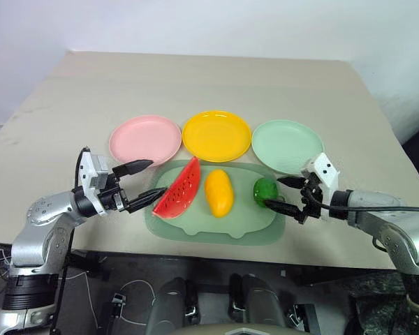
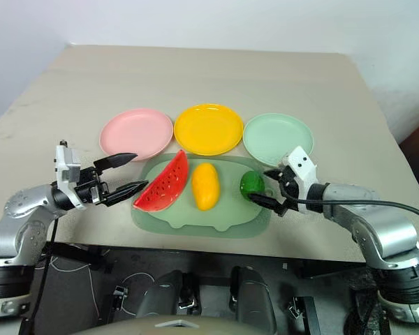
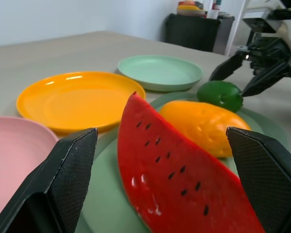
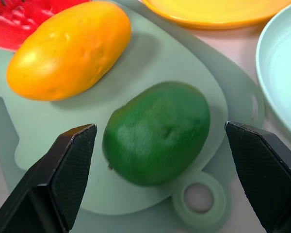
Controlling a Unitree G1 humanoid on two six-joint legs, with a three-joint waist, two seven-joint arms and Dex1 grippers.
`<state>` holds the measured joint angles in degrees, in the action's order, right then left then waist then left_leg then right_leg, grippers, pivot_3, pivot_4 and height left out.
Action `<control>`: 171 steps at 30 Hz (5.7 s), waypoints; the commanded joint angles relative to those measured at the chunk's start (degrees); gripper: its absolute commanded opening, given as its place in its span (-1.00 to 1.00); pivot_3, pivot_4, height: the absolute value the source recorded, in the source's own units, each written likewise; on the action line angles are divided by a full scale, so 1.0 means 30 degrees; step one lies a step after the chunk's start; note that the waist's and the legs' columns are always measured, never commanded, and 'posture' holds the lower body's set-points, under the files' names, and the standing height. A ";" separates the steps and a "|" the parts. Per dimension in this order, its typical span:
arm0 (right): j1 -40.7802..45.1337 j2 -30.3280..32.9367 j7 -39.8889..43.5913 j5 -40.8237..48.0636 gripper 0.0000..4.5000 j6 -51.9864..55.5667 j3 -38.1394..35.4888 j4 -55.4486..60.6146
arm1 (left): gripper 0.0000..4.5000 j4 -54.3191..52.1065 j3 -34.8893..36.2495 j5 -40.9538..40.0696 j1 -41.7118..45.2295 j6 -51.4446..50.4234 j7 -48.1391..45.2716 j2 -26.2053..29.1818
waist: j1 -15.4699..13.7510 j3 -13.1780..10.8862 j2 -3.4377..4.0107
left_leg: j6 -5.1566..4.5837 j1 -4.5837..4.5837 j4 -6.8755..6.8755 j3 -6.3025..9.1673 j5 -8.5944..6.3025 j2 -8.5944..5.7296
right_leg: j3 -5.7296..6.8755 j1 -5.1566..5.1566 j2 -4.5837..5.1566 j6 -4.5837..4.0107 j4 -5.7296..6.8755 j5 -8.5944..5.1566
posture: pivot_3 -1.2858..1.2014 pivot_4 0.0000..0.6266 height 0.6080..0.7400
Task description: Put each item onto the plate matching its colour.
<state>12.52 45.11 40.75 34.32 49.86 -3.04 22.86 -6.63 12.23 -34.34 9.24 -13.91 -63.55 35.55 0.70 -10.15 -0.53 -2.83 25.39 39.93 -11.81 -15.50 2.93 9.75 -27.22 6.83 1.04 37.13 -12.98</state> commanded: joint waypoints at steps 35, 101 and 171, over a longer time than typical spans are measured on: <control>1.0775 -0.3756 0.0425 -0.4212 0.57 -0.5273 0.1212 -1.4277 | 1.00 -0.1062 0.0660 -0.0113 -0.0261 0.0293 0.1611 0.0196 | 0.0069 -0.0008 0.0013 | 0.0000 0.0033 0.0000 -0.0051 0.0006 0.0000 | 0.0001 -0.0034 -0.0007 -0.0025 0.0017 0.0077 | 0.03 -0.52 0.33; 0.9567 -1.0598 -0.9634 0.5188 0.91 1.4212 0.1178 -0.3480 | 1.00 -0.0627 0.0723 -0.0242 0.0519 -0.0010 0.2479 0.0338 | 0.0165 -0.0051 0.0093 | 0.0047 0.0039 -0.0047 -0.0102 0.0029 0.0009 | -0.0038 -0.0110 -0.0011 -0.0003 0.0069 0.0101 | 0.03 -0.52 0.33; 1.6721 -1.0428 -0.1235 -0.6427 0.98 -0.3485 0.1080 -1.3825 | 1.00 -0.3543 0.2366 -0.1209 -0.0340 -0.1918 0.4497 0.1152 | 0.1013 -0.0050 0.0090 | 0.0129 0.0002 -0.0158 -0.0134 0.0087 0.0009 | -0.0047 -0.0149 -0.0022 0.0026 0.0123 0.0107 | 0.03 -0.52 0.33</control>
<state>63.81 12.79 36.20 12.99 38.65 0.89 -26.30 -14.55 17.78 -36.71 7.66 -19.32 -50.81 38.61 3.74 -10.30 -0.26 -2.44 25.39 39.45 -12.21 -15.24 2.95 9.61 -27.66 6.77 1.12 37.50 -12.66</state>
